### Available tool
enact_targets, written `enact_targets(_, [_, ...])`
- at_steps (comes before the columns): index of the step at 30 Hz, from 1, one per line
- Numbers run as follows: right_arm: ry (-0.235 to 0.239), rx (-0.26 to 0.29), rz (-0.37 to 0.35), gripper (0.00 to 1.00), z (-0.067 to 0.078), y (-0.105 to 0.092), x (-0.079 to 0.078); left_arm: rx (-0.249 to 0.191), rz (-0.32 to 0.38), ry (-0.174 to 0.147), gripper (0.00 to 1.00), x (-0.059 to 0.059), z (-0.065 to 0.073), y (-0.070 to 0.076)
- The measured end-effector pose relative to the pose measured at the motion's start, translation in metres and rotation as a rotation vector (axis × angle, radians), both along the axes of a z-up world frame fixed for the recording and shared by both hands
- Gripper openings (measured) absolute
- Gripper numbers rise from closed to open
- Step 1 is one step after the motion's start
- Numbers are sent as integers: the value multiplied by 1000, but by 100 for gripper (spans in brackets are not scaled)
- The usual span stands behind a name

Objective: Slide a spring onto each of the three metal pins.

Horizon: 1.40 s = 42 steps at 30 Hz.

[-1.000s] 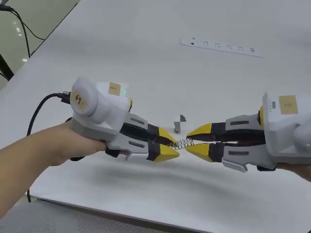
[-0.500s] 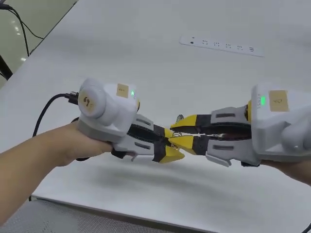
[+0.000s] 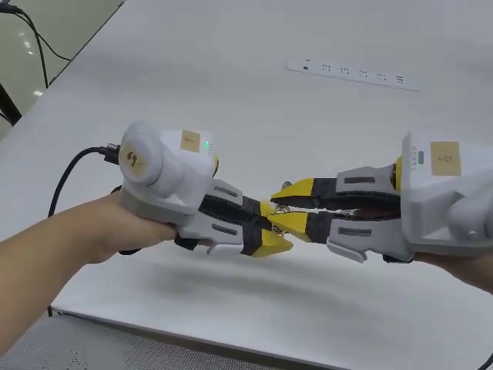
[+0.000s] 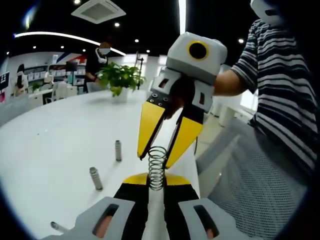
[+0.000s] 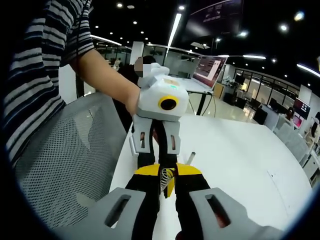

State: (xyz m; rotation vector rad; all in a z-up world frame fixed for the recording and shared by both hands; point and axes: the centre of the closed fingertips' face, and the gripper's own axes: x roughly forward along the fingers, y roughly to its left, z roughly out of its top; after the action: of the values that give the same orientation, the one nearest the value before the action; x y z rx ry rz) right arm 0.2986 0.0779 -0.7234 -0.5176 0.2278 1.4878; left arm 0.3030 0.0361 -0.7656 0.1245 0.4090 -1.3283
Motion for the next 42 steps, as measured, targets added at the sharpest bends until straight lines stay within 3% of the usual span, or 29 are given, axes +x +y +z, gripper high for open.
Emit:
enact_targets(22, [29,10,-19,8,2,3,2,1,9,-10,2,2,2,2])
enact_targets(33, [12,11,10,7,3,10,-1,2,38,6,3,2,4,10])
enact_targets(42, [4,4,13,7,3,14,2,-5,89,16,12,8,8,20])
